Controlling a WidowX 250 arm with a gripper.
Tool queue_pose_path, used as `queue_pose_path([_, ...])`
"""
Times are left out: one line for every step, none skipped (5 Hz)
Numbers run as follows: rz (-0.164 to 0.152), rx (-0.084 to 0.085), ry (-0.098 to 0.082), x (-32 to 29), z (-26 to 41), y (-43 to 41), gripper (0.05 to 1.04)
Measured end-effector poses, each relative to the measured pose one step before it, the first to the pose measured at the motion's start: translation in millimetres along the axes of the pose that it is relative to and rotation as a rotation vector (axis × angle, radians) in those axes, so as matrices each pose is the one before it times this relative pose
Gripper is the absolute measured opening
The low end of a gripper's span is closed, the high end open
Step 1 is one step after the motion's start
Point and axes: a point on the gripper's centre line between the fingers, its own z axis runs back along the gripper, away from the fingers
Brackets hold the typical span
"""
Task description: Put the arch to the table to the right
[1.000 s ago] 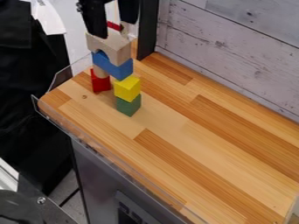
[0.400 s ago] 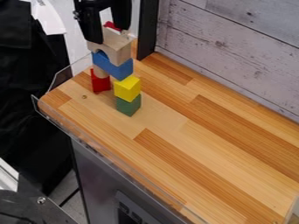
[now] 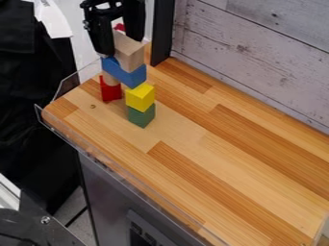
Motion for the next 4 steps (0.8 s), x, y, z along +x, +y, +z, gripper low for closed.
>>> queue_pose_path([-0.0012,0.0354,0.0142,0.94,-9.98,0.33,0.693])
queue_pose_path([-0.0057,0.0048,-0.003,0.03,-0.05,0.58,0.586])
queue_pose_path([-0.0024,-0.0162,0.0143,-1.51,2.21,-5.02,0.586])
queue_pose_path([-0.006,0.0128,-0.0095,-3.6,3.45,-1.07,0.586])
